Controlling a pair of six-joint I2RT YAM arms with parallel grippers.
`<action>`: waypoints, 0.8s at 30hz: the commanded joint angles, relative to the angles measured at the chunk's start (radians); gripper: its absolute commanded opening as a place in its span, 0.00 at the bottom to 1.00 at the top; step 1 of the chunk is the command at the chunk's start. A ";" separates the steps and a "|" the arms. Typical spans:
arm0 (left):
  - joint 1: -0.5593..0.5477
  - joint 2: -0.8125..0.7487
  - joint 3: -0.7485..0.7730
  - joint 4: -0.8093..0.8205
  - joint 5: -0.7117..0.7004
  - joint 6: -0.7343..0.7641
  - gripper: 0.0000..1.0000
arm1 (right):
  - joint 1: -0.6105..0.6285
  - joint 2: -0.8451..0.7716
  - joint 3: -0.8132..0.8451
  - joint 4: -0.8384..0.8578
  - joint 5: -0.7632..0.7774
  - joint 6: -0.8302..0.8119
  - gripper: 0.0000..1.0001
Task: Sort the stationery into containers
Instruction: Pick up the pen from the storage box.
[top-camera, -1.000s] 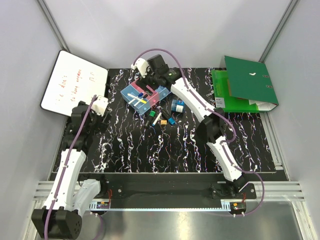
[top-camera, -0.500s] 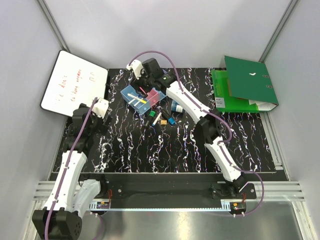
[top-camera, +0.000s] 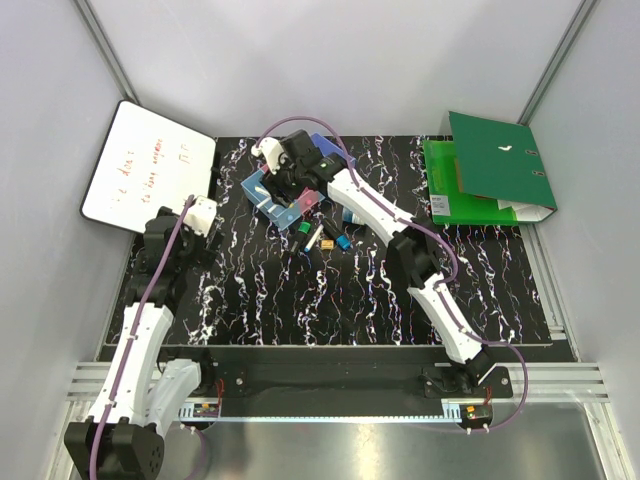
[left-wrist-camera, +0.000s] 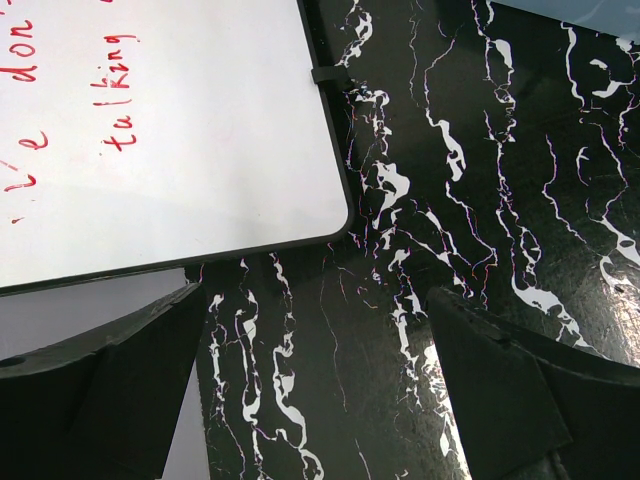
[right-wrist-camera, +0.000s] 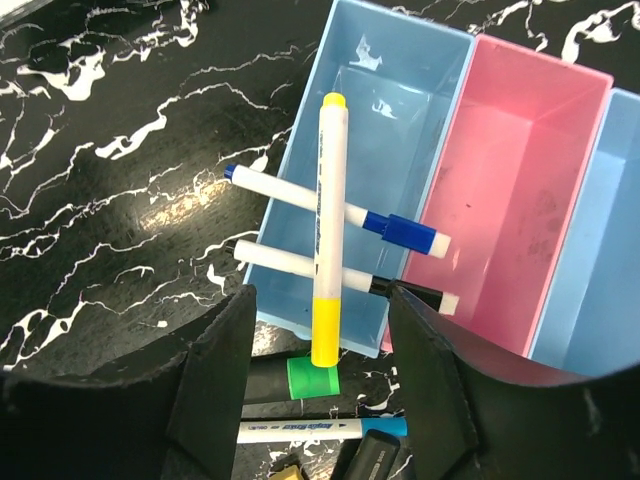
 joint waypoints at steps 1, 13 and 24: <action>-0.003 -0.019 -0.006 0.052 0.003 0.002 0.99 | 0.014 0.008 0.000 0.039 -0.026 0.012 0.63; -0.003 -0.025 -0.009 0.057 0.004 0.007 0.99 | 0.015 0.059 0.026 0.045 -0.014 0.021 0.55; -0.003 -0.037 -0.024 0.064 0.006 0.013 0.99 | 0.015 0.068 0.030 0.053 0.001 0.020 0.44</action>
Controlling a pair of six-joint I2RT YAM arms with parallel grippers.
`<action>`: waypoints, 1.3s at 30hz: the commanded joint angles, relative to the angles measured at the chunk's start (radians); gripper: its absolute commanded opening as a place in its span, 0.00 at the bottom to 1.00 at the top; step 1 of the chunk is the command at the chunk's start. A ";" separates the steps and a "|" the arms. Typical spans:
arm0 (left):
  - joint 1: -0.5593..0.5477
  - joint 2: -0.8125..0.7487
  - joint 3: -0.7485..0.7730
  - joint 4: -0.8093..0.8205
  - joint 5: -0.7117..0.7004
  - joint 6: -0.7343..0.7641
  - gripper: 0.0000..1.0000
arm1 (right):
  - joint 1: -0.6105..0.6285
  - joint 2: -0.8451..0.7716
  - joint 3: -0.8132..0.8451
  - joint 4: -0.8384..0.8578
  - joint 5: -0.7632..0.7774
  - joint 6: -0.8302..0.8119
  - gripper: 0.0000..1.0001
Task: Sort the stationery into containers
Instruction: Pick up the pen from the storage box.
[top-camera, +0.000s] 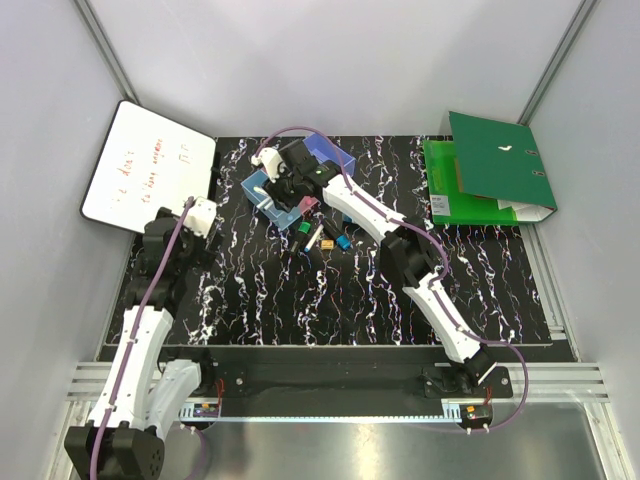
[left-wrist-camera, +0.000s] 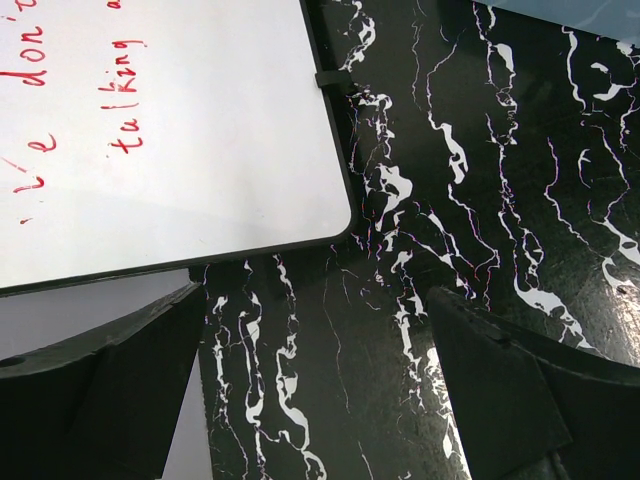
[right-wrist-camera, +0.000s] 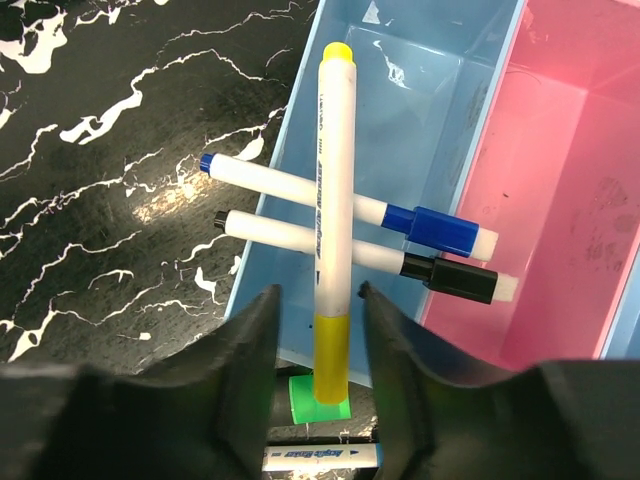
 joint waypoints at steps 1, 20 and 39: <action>-0.003 -0.018 -0.017 0.059 0.004 0.005 0.99 | 0.013 -0.004 0.040 0.035 -0.002 0.005 0.42; -0.005 -0.023 -0.023 0.082 -0.003 0.018 0.99 | 0.011 -0.011 0.035 0.037 0.038 0.002 0.00; -0.003 -0.046 -0.032 0.083 0.000 0.031 0.99 | -0.041 -0.381 -0.322 0.047 0.178 0.033 0.00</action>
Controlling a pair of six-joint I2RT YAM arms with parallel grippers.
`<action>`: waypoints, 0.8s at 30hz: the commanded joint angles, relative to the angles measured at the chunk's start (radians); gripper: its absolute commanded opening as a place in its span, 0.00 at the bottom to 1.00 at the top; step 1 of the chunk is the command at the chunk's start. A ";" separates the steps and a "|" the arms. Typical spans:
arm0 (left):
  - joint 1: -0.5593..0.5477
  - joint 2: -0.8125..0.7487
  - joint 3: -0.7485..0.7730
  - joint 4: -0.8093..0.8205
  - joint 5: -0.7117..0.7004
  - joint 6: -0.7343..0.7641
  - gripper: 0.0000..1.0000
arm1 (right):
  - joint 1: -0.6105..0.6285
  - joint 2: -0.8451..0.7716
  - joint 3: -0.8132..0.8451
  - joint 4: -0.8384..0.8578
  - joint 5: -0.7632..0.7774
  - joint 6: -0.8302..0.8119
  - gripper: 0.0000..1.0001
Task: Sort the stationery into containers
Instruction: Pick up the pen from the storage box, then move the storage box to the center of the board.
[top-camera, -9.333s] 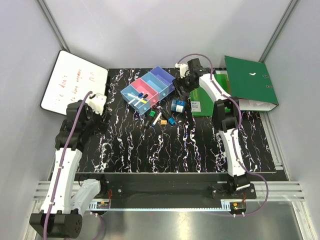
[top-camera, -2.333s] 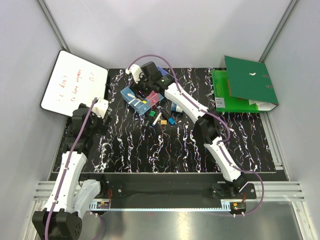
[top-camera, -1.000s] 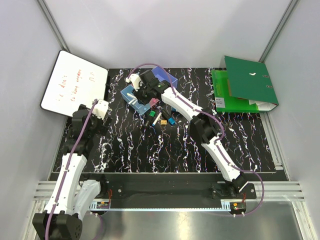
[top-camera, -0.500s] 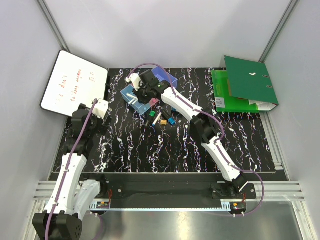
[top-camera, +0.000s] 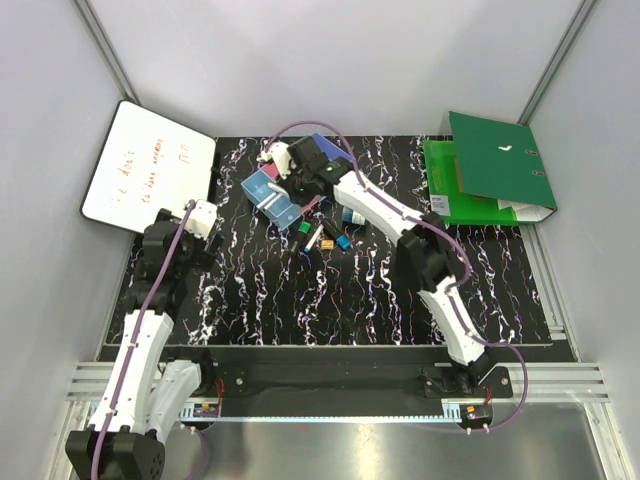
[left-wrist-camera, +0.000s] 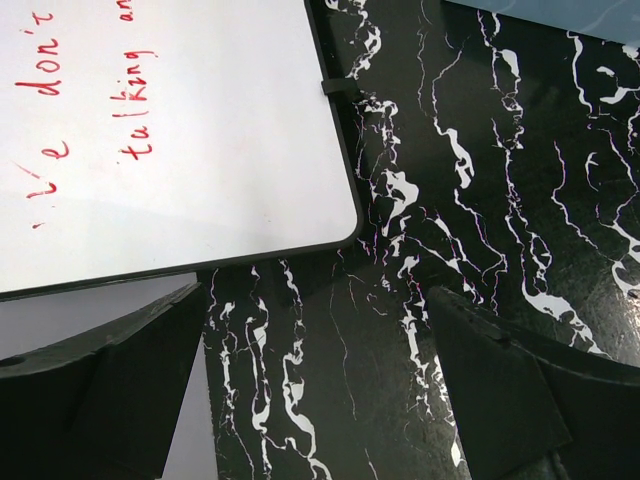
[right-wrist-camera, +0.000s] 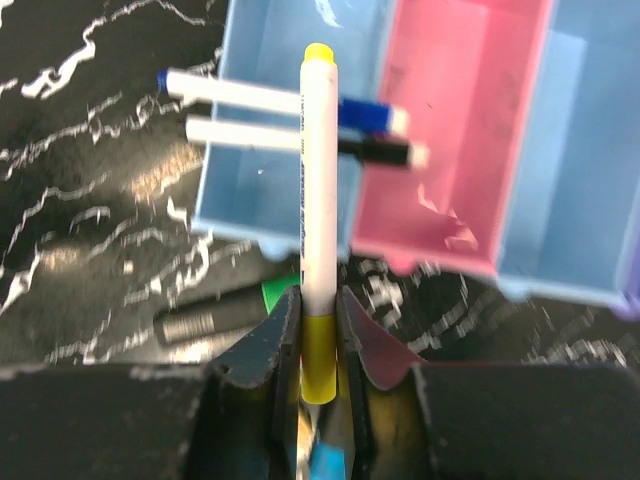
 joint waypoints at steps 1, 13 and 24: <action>-0.005 -0.018 -0.001 0.048 0.002 0.010 0.99 | -0.041 -0.221 -0.142 0.036 0.048 0.012 0.00; -0.003 -0.001 0.019 0.048 0.022 0.010 0.99 | -0.113 -0.534 -0.711 0.120 0.083 -0.028 0.00; -0.005 0.041 0.036 0.046 0.043 0.010 0.99 | -0.154 -0.609 -0.825 0.155 0.129 -0.045 0.00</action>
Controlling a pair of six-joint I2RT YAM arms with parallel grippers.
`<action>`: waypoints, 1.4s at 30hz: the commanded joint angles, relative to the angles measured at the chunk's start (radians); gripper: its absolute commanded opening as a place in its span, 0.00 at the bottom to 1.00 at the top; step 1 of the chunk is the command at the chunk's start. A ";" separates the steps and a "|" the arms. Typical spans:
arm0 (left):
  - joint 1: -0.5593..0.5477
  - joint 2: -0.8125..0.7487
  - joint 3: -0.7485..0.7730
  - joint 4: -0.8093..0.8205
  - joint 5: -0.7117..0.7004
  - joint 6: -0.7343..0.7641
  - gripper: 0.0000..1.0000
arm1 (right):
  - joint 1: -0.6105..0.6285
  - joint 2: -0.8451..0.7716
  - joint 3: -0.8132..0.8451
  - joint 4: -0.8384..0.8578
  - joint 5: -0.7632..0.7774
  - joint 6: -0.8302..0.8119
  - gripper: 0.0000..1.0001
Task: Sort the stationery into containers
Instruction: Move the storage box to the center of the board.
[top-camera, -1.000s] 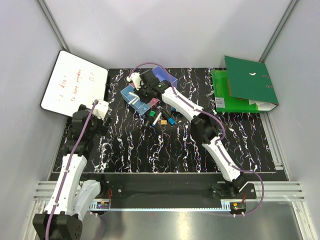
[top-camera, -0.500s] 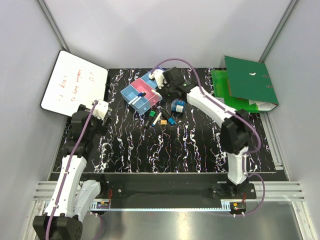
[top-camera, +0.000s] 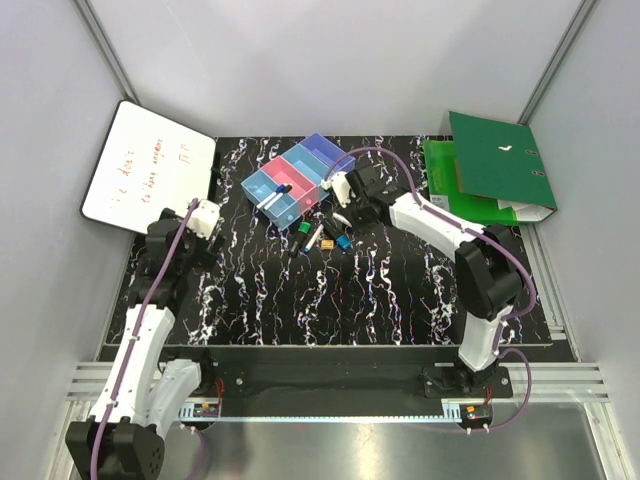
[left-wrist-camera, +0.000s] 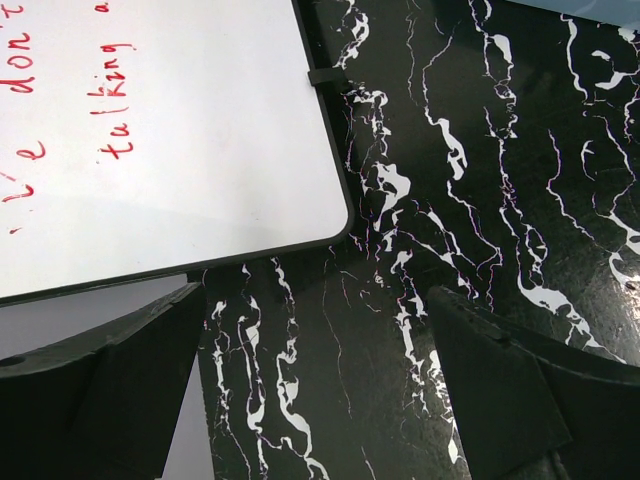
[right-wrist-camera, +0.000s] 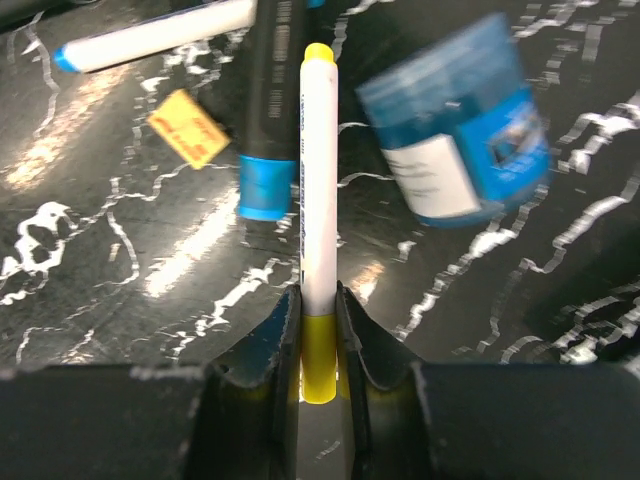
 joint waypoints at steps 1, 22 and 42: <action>-0.005 0.011 0.035 0.048 0.034 0.001 0.99 | -0.035 -0.090 0.011 0.076 0.051 -0.013 0.00; -0.006 0.052 0.052 0.049 0.033 0.007 0.99 | -0.101 0.470 0.647 0.279 0.195 -0.153 0.00; -0.006 0.042 0.015 0.057 0.017 0.007 0.99 | -0.101 0.621 0.835 0.388 0.264 -0.143 0.00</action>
